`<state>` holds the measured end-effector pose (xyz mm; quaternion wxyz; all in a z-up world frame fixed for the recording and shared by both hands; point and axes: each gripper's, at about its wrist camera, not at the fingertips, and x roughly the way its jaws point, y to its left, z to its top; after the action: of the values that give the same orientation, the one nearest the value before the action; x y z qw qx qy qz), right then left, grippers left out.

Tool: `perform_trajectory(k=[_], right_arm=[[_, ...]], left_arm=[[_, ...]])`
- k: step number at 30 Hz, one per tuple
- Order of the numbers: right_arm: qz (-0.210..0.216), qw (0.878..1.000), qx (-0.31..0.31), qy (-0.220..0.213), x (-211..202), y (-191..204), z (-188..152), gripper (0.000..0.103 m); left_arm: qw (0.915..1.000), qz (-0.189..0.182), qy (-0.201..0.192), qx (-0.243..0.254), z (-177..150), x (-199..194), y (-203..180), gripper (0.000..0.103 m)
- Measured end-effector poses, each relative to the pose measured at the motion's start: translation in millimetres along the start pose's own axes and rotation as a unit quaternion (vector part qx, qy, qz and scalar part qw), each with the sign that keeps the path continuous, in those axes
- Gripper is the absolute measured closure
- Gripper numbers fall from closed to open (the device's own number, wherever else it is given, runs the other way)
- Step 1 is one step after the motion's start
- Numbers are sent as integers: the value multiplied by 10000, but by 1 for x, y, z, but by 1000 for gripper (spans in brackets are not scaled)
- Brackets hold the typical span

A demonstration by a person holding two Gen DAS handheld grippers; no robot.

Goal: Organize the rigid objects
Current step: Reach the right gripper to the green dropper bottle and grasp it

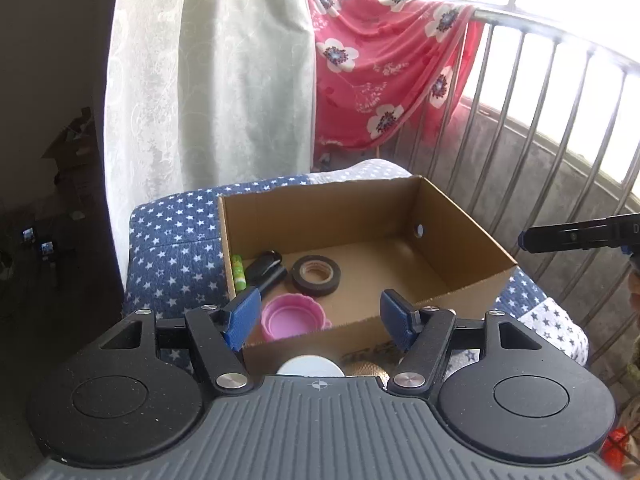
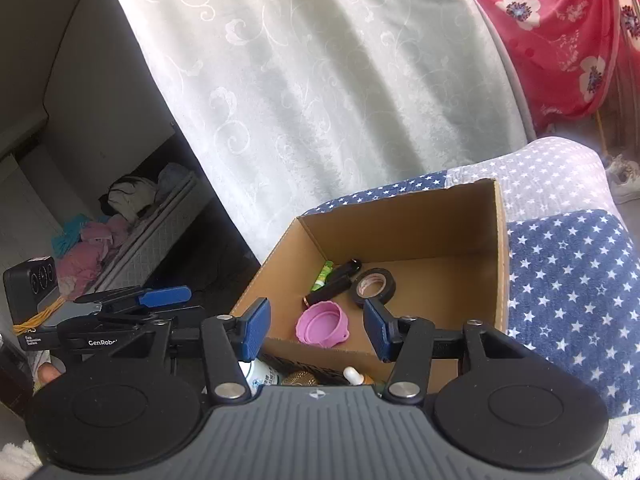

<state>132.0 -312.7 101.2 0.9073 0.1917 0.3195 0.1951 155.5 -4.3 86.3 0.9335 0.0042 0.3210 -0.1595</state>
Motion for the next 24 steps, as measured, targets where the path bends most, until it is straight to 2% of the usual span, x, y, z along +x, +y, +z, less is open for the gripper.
perform_trajectory(k=[3,7,12,18,22,24], right_arm=[[-179,9998,49,-113,6,0,-29,49],[-398,9992,54,29,25,0,-58,49],[-568,9983,-144,56,39,2,-69,49],[-665,9973,-235,212,61,-3,-71,55],[-784,9959,-306,346,73,-6,-70,60],[-826,9952,-350,390,78,-6,-70,66]], left_arm=[[10000,-2,-67,28,-29,-1,-23,37],[9995,-83,-108,288,-55,9,-61,37],[9953,74,-184,944,-73,31,-101,37],[9948,-173,-218,983,-73,52,-109,38],[9949,-222,-153,970,-69,60,-108,43],[9950,-268,-122,950,-68,62,-107,46]])
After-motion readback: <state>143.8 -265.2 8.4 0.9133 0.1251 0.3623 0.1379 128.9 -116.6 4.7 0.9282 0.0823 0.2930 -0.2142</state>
